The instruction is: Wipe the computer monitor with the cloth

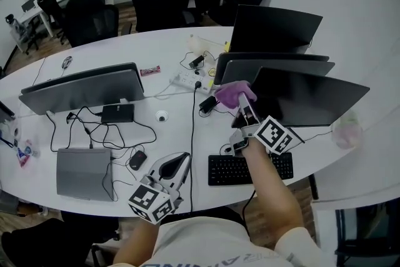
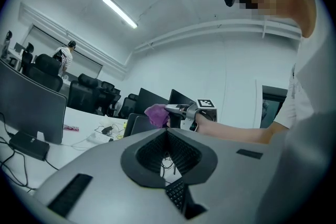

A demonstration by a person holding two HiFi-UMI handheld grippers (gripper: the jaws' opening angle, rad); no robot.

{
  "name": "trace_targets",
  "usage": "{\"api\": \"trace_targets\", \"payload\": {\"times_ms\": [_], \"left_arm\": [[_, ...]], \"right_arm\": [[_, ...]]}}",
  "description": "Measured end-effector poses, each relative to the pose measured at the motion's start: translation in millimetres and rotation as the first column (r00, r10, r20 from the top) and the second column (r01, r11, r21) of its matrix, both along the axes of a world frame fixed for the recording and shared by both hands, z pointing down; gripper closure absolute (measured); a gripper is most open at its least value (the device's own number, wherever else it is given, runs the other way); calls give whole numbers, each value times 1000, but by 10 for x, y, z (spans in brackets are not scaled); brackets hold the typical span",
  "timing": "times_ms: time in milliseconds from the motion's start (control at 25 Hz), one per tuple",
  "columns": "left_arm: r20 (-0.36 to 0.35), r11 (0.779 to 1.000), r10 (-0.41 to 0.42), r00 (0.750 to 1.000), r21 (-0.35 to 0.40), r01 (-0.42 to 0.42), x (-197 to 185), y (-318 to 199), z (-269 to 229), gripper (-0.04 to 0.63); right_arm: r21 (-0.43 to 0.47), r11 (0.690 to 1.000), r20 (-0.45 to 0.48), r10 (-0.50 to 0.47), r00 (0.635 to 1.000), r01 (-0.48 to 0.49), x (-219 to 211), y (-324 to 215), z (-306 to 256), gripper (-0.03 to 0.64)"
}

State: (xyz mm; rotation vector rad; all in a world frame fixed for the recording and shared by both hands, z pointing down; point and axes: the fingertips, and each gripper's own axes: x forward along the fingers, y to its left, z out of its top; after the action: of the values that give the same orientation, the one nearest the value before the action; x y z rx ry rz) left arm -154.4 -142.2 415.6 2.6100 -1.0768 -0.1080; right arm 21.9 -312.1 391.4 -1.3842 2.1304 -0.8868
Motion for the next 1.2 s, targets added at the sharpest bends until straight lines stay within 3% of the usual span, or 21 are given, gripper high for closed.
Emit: {"api": "trace_targets", "payload": {"times_ms": [520, 1200], "left_arm": [[28, 1000, 7, 1000, 21, -8, 41, 16, -17, 586], [17, 999, -1, 1000, 48, 0, 14, -13, -100, 586]], "right_arm": [[101, 995, 42, -27, 999, 22, 33, 17, -716, 554], [162, 986, -19, -39, 999, 42, 43, 10, -1193, 554]]}}
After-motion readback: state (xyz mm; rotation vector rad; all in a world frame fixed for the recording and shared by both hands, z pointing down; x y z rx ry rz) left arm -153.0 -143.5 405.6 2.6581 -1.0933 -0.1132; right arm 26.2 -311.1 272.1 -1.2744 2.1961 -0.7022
